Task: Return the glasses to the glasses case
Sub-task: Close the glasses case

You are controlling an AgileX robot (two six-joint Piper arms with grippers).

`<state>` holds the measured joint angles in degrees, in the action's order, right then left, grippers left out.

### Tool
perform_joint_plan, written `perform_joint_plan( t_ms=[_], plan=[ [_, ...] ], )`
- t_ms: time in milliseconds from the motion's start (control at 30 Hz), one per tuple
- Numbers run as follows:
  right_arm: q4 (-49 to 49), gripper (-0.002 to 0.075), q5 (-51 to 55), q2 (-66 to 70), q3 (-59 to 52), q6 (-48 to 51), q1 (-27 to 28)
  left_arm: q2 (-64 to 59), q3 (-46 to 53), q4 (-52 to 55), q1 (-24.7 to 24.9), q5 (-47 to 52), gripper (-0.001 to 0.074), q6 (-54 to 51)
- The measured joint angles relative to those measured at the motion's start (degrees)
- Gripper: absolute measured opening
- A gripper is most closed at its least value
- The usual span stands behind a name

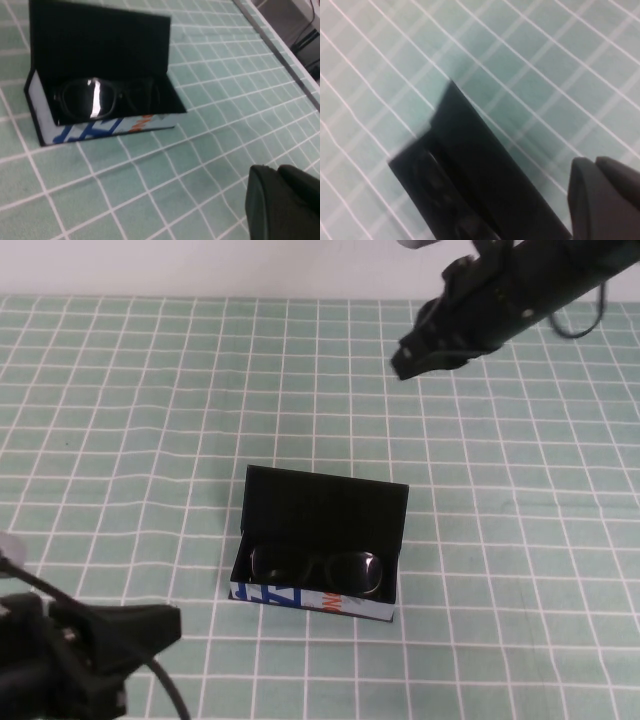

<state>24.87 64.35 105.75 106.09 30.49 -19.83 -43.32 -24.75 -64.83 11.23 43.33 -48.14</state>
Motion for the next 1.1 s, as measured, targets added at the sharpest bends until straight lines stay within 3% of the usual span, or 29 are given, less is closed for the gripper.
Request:
perform_joint_plan(
  t_ms=[200,433,567,767,1100],
  plan=[
    [9.2,-0.0011,-3.6,6.4,-0.2,3.3,0.6,-10.1,2.5,-10.1,0.0,-2.1,-0.0004,-12.1],
    [9.4,-0.0011,-6.2,11.8,-0.3,4.3,0.7,-27.6,2.5,-25.3,0.2,-0.2,-0.0004,-31.2],
    [9.3,-0.0011,-8.3,12.3,-0.3,4.8,0.7,-37.8,1.6,-31.3,4.2,0.8,-0.0004,-39.8],
    [7.9,-0.0011,-10.5,12.3,-0.3,5.1,0.7,-47.9,-4.2,-32.6,10.4,-2.4,-0.0004,-42.9],
    [7.2,-0.0011,-10.9,16.0,-0.3,5.1,0.7,-50.1,-10.3,-33.3,15.1,-16.3,-0.0004,-41.4]
  ],
)
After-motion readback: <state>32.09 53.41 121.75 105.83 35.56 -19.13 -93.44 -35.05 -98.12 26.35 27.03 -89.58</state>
